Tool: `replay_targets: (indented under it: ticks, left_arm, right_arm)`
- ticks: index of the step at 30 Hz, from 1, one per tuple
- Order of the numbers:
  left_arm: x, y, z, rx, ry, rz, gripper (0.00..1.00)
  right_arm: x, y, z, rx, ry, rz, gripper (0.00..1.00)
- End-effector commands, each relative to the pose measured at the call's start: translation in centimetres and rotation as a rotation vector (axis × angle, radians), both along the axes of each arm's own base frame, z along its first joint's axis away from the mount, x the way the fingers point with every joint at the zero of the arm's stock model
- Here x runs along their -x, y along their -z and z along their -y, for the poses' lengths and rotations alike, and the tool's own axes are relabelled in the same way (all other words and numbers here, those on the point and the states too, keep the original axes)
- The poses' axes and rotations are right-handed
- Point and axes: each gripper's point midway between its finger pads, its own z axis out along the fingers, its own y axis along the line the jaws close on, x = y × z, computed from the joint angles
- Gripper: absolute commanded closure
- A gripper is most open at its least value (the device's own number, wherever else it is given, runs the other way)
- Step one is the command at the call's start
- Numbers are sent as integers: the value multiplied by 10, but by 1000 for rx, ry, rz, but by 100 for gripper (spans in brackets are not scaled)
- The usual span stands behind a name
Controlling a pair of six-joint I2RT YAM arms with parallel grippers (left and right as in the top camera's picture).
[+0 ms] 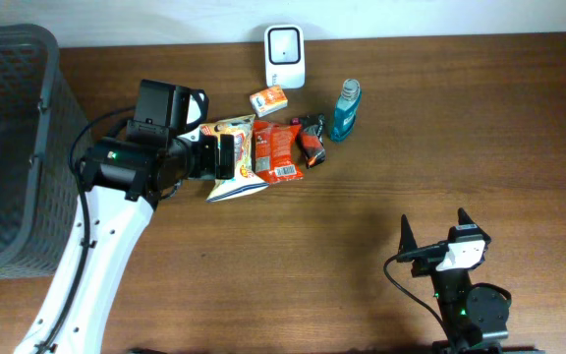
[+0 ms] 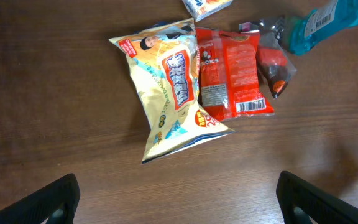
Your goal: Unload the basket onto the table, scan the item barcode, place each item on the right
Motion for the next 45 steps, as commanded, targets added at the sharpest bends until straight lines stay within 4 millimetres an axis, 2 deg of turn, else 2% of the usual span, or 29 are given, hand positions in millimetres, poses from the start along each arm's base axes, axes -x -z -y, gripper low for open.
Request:
replay_targets:
  ticks: [1, 14, 15, 17, 18, 19, 20, 22, 27, 31, 35, 38, 41, 42, 45]
  left_arm:
    - [-1, -1, -2, -14, -2, 6, 1]
    - [-1, -1, -2, -14, -2, 6, 1]
    - [-1, -1, -2, -14, -2, 6, 1]
    - [-1, -1, -2, -14, -2, 6, 1]
    - [-1, -1, -2, -14, -2, 6, 1]
    - [-1, -1, -2, -14, -2, 6, 1]
    - [-1, -1, -2, -14, -1, 6, 1]
    - [-1, -1, -2, -14, -1, 6, 1]
    - [-1, -1, -2, -14, -2, 6, 1]
    - [-1, -1, -2, -14, -2, 6, 1]
    - [-1, -1, -2, -14, -2, 6, 1]
    - [-1, -1, -2, -14, -2, 6, 1]
    - [-1, -1, -2, -14, -2, 5, 1]
    - [-1, -1, -2, -14, -2, 6, 1]
    - [-1, -1, -2, -14, -1, 6, 1]
  right_arm:
    - [0, 3, 3, 4, 12, -5, 2]
    - [0, 0, 1, 1, 2, 7, 2]
    - [0, -6, -8, -5, -52, 30, 1]
    - [8, -18, -44, -99, -261, 64, 2]
    - [17, -24, -64, -155, -385, 68, 2]
    - [34, -28, -90, -225, -568, 44, 2]
    - [44, -37, -102, -221, -663, 72, 2]
    - [50, -54, -106, -195, -698, 151, 2]
    - [53, -84, -100, -158, -672, 298, 2]
    - [63, -139, -81, -127, -562, 547, 2]
    - [63, -183, -52, -147, -380, 632, 2]
    - [59, -208, -50, -59, -341, 590, 2]
    - [38, -225, -53, 34, -326, 451, 2]
    - [30, -227, -55, 78, -332, 396, 2]
    - [-6, -221, -62, 196, -381, 90, 2]
